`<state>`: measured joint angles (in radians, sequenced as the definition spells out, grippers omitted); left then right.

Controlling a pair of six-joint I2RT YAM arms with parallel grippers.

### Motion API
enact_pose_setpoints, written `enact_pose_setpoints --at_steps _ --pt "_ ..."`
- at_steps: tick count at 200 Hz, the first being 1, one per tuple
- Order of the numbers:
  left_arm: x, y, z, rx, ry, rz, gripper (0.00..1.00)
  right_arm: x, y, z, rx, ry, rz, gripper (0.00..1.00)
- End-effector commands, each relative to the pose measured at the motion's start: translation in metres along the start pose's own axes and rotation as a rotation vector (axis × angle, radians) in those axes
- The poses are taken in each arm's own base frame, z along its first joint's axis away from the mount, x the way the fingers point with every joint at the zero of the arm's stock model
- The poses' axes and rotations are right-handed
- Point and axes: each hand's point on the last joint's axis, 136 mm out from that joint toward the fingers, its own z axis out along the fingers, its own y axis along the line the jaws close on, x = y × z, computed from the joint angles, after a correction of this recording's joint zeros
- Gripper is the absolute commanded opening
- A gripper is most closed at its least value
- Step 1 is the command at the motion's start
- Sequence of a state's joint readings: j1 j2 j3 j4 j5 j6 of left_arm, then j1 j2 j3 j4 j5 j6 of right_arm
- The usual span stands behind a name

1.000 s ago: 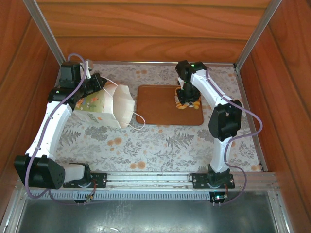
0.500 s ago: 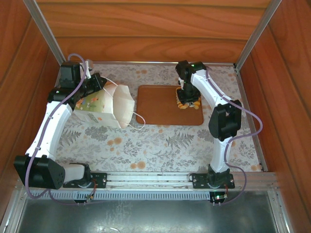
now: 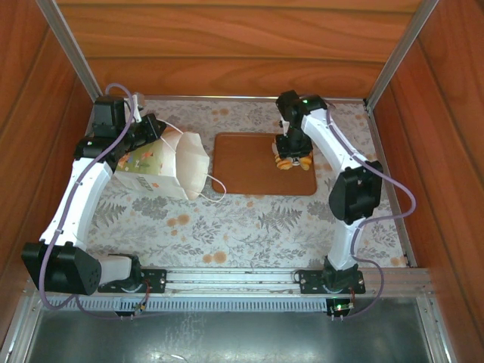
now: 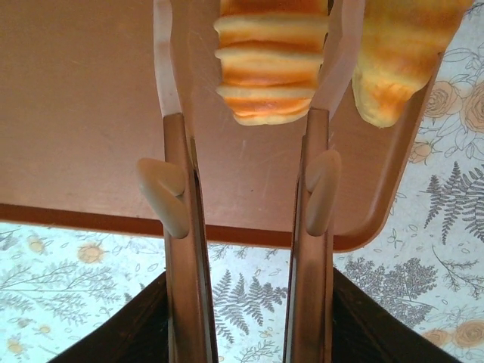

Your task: Take the fake bread out of the paper bag

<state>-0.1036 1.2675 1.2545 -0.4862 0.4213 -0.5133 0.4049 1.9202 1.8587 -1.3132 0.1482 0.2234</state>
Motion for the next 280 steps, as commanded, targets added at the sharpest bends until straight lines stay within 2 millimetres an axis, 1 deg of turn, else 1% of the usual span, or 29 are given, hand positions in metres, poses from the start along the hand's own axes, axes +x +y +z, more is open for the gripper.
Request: enact_pose_setpoints --at_steps 1,20,46,49,50,54,69,95,105,115,130,164,179,193,201,219,224,229,231,233,252,280 --pt "-0.006 -0.003 -0.007 0.014 -0.036 0.016 0.0 0.004 0.002 -0.024 -0.049 -0.06 0.018 0.49" --pt "-0.006 -0.003 -0.009 0.016 -0.039 0.025 0.0 0.005 0.011 -0.035 -0.118 -0.112 0.004 0.47" --pt "-0.005 -0.001 -0.012 0.005 -0.05 0.037 0.0 0.004 0.024 -0.057 -0.224 -0.226 -0.012 0.46" --pt "-0.005 -0.001 -0.012 0.004 -0.051 0.038 0.0 0.004 0.026 -0.056 -0.236 -0.23 -0.013 0.46" --pt "-0.005 -0.001 -0.013 0.003 -0.053 0.04 0.0 0.005 0.026 -0.061 -0.243 -0.245 -0.014 0.46" --pt "-0.005 -0.001 -0.013 0.002 -0.054 0.04 0.0 0.006 0.028 -0.068 -0.262 -0.27 -0.018 0.46" --pt "-0.004 0.002 -0.014 -0.009 -0.059 0.042 0.0 0.011 0.04 -0.079 -0.353 -0.311 -0.025 0.45" --pt "-0.005 0.01 -0.018 -0.037 -0.074 0.057 0.0 0.026 0.081 -0.099 -0.629 -0.331 -0.081 0.42" --pt "-0.007 0.014 -0.019 -0.045 -0.081 0.052 0.0 0.033 0.096 -0.105 -0.713 -0.326 -0.11 0.42" --pt "-0.009 0.013 -0.02 -0.035 -0.081 0.056 0.0 0.042 0.112 -0.109 -0.775 -0.313 -0.154 0.42" --pt "-0.011 0.01 -0.021 -0.02 -0.078 0.053 0.0 0.057 0.133 -0.11 -0.803 -0.291 -0.23 0.42" --pt "-0.015 0.009 -0.017 -0.012 -0.073 0.036 0.0 0.098 0.191 -0.11 -0.871 -0.208 -0.428 0.41" --pt "-0.018 0.008 -0.017 -0.013 -0.078 0.033 0.0 0.109 0.214 -0.107 -0.913 -0.185 -0.479 0.41" --pt "-0.02 0.007 -0.018 -0.013 -0.084 0.033 0.0 0.116 0.231 -0.102 -0.925 -0.173 -0.512 0.41" --pt "-0.02 0.004 -0.019 -0.004 -0.083 0.04 0.0 0.116 0.239 -0.097 -0.911 -0.172 -0.521 0.4" --pt "-0.02 0.002 -0.02 0.007 -0.081 0.049 0.0 0.109 0.252 -0.085 -0.846 -0.182 -0.535 0.41" --pt "-0.02 0.001 -0.019 0.01 -0.079 0.048 0.0 0.106 0.255 -0.081 -0.825 -0.188 -0.538 0.41" --pt "-0.02 0.0 -0.02 0.012 -0.079 0.05 0.0 0.102 0.258 -0.083 -0.812 -0.206 -0.542 0.41" --pt "-0.02 0.0 -0.019 0.013 -0.078 0.05 0.0 0.1 0.262 -0.074 -0.798 -0.193 -0.539 0.41" --pt "-0.02 0.0 -0.02 0.014 -0.079 0.049 0.0 0.098 0.263 -0.071 -0.789 -0.191 -0.536 0.41" --pt "-0.02 -0.001 -0.02 0.019 -0.077 0.042 0.0 0.079 0.276 -0.058 -0.759 -0.173 -0.454 0.41" --pt "-0.022 -0.003 -0.02 0.027 -0.076 0.038 0.0 0.063 0.301 -0.058 -0.845 -0.155 -0.355 0.42"
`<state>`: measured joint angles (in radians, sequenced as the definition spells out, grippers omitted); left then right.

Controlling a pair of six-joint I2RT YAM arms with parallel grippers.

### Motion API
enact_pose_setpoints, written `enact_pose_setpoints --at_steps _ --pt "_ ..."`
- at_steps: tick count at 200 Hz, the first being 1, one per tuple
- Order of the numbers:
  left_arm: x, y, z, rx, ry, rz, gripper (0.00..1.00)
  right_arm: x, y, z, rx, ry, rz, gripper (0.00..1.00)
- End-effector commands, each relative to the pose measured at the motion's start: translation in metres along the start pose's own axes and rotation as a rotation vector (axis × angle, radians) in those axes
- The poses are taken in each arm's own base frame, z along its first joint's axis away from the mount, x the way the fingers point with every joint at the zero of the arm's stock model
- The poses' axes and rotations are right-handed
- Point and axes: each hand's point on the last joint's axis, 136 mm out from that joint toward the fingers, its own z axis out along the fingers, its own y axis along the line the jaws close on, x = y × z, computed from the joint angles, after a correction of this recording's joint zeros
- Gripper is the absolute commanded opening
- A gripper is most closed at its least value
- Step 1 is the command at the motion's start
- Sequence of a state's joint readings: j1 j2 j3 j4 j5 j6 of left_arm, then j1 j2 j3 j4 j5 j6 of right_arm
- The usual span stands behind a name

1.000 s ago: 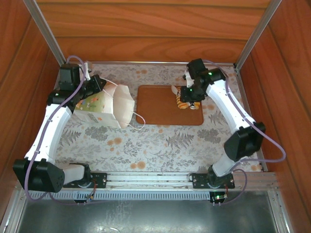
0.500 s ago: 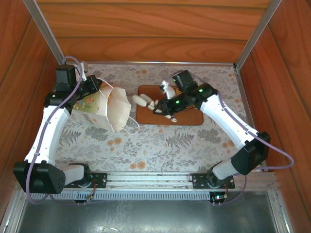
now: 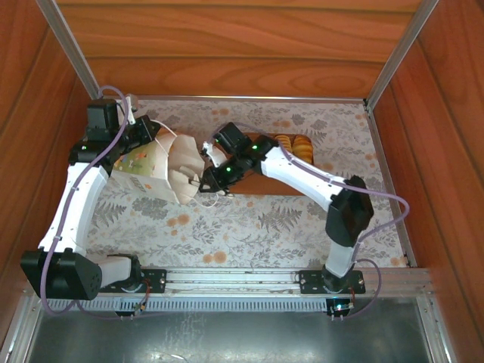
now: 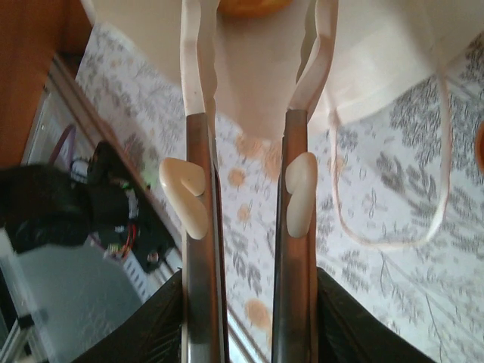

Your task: Take the fake bread out of the paper bag

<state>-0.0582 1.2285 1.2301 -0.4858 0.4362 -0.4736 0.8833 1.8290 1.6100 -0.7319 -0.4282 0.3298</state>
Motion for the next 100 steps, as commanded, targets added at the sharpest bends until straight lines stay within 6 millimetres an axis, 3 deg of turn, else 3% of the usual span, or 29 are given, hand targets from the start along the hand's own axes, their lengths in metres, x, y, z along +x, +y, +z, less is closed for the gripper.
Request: enact_pose_setpoints --at_steps 1,52,100 --pt "-0.018 -0.012 -0.007 0.036 -0.046 0.015 0.0 -0.033 0.017 -0.002 -0.062 -0.104 0.068 0.43" --pt "-0.018 -0.014 -0.005 0.047 -0.038 0.009 0.0 -0.068 0.032 0.008 -0.211 -0.203 0.206 0.47" --pt "-0.019 -0.017 0.0 0.068 -0.021 -0.004 0.0 -0.081 0.013 0.033 -0.187 -0.193 0.374 0.48"
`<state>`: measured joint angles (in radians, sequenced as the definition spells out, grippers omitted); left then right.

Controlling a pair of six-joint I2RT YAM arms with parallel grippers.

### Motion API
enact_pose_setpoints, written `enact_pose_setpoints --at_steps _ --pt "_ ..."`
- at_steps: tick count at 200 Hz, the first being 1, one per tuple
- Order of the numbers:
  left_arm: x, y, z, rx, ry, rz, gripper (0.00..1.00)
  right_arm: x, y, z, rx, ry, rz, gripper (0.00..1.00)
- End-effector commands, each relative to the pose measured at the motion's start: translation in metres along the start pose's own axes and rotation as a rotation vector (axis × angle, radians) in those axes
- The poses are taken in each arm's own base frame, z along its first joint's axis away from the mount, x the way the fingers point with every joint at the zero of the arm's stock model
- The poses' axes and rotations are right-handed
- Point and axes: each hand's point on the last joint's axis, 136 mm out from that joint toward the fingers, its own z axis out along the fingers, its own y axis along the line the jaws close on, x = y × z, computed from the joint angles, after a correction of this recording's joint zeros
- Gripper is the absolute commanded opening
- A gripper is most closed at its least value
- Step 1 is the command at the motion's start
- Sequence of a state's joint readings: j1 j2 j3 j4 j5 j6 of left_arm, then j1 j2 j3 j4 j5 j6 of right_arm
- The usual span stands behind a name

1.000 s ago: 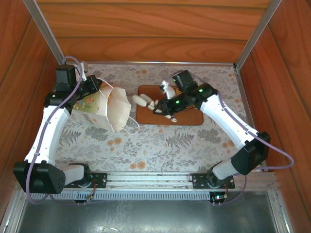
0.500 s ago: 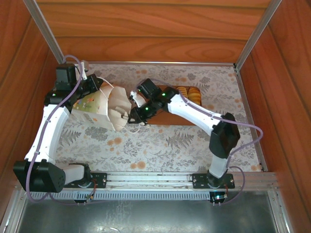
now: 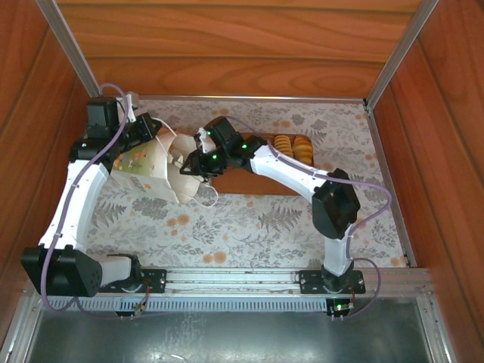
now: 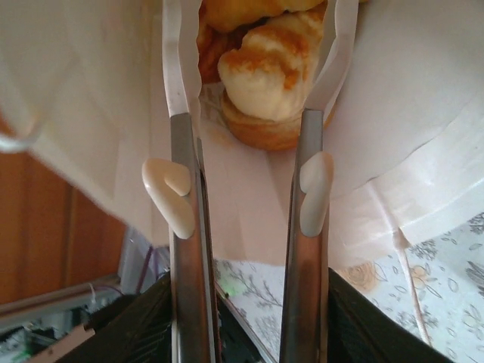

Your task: Take the fake bread out of the paper bag

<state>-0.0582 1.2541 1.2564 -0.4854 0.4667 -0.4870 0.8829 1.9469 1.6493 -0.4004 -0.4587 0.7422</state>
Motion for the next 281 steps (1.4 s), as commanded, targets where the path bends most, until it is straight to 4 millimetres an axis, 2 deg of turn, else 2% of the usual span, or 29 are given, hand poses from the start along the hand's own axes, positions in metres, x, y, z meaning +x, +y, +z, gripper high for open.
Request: enact_pose_setpoints --at_steps 1,63,154,172,197,215,253,281 --pt "-0.015 -0.012 -0.004 0.04 -0.033 0.01 0.0 -0.014 0.006 0.008 -0.045 -0.022 0.097 0.48" --pt "-0.012 -0.012 0.0 0.044 -0.022 0.003 0.0 -0.03 0.017 0.028 -0.181 -0.03 0.174 0.5" --pt "-0.009 -0.013 0.0 0.046 -0.02 0.005 0.0 -0.038 0.0 0.056 -0.188 -0.004 0.222 0.52" --pt "-0.009 -0.012 -0.002 0.039 -0.028 0.01 0.0 -0.04 -0.004 0.058 -0.188 -0.004 0.224 0.47" --pt "-0.009 -0.009 -0.004 0.023 -0.04 0.014 0.0 -0.041 -0.003 0.05 -0.18 -0.026 0.187 0.34" --pt "-0.009 -0.006 -0.005 0.006 -0.047 0.013 0.0 -0.038 -0.004 0.038 -0.14 -0.049 0.137 0.29" --pt "-0.007 0.001 -0.003 -0.018 -0.047 0.007 0.0 -0.023 -0.018 0.008 0.008 -0.084 0.046 0.27" --pt "-0.008 0.001 -0.004 -0.02 -0.053 0.008 0.0 -0.01 -0.03 -0.006 0.086 -0.077 0.014 0.26"
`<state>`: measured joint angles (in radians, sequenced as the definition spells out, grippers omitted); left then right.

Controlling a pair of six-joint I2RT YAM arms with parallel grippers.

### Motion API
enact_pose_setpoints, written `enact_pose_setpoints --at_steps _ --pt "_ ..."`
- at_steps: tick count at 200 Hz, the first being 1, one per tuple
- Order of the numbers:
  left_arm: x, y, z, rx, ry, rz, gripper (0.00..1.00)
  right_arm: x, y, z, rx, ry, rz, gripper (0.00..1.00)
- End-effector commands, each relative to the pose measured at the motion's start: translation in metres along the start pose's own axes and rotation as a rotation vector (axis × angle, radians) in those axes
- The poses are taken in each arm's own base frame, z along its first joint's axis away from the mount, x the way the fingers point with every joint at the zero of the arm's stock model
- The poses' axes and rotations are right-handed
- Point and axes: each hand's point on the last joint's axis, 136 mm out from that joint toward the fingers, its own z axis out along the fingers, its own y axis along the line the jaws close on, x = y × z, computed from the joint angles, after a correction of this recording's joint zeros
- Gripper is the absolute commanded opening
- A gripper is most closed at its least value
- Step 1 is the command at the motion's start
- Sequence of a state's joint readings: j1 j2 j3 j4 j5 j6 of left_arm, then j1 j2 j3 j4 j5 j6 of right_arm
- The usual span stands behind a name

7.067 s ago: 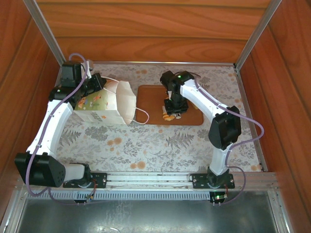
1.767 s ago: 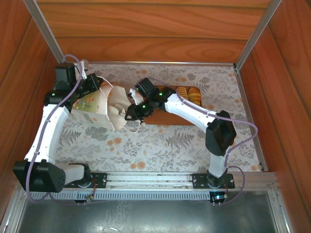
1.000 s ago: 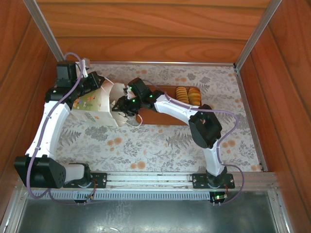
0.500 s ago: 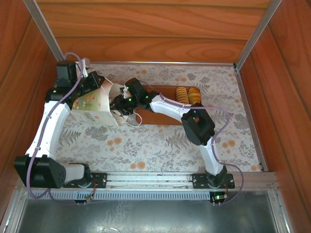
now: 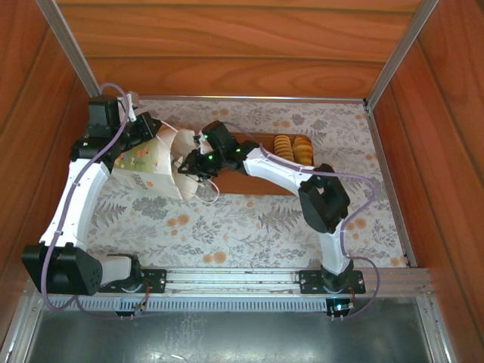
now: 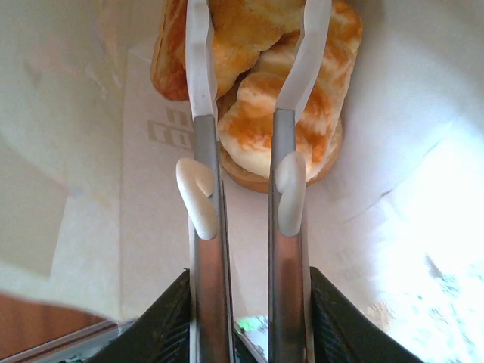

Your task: Take the fake bread out of the paper bag

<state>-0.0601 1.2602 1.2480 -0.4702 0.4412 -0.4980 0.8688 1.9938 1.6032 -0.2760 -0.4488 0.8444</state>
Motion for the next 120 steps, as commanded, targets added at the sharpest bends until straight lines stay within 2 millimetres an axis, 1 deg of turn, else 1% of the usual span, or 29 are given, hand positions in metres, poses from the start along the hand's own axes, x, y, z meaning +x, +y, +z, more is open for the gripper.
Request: enact_pose_setpoints --at_steps 1,23,55,71,83,120 --pt "-0.007 -0.004 -0.007 0.001 -0.042 0.017 0.0 -0.001 -0.01 -0.025 0.094 -0.044 -0.083 0.26" --pt "-0.008 -0.005 -0.007 0.001 -0.042 0.019 0.0 0.004 -0.02 -0.033 0.156 -0.038 -0.104 0.26" --pt "-0.008 -0.006 -0.007 0.004 -0.041 0.021 0.0 0.008 -0.034 -0.045 0.256 -0.038 -0.136 0.28" --pt "-0.009 -0.006 -0.006 0.006 -0.039 0.018 0.0 0.01 -0.041 -0.045 0.269 -0.029 -0.137 0.28" --pt "-0.008 -0.007 -0.004 0.012 -0.032 0.017 0.0 0.012 -0.041 -0.043 0.261 -0.016 -0.136 0.29" --pt "-0.007 -0.009 -0.003 0.026 -0.02 0.013 0.0 0.014 -0.034 -0.034 0.205 0.039 -0.139 0.42"
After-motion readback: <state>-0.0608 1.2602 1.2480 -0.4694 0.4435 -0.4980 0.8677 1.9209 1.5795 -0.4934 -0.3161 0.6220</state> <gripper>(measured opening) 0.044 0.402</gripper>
